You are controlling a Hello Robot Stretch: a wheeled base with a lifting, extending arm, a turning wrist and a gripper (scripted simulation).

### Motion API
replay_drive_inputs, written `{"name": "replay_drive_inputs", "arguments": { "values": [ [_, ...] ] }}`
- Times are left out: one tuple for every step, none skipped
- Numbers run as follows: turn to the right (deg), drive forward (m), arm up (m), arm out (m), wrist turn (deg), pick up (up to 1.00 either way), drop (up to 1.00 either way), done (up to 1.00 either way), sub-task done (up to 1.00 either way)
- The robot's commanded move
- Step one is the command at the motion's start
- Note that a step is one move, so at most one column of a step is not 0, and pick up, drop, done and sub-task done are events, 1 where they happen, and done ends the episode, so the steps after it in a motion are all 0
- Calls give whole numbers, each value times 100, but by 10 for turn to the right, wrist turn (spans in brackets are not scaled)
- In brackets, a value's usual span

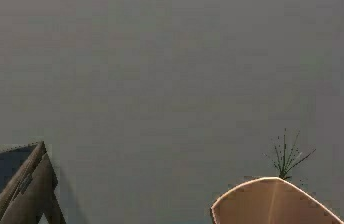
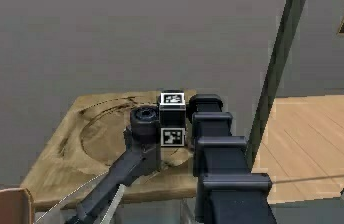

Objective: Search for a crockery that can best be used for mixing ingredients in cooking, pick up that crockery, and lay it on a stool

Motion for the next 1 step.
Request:
{"name": "replay_drive_inputs", "arguments": {
  "values": [
    [0,0,0,0,450,0,0,0,0]
  ]
}}
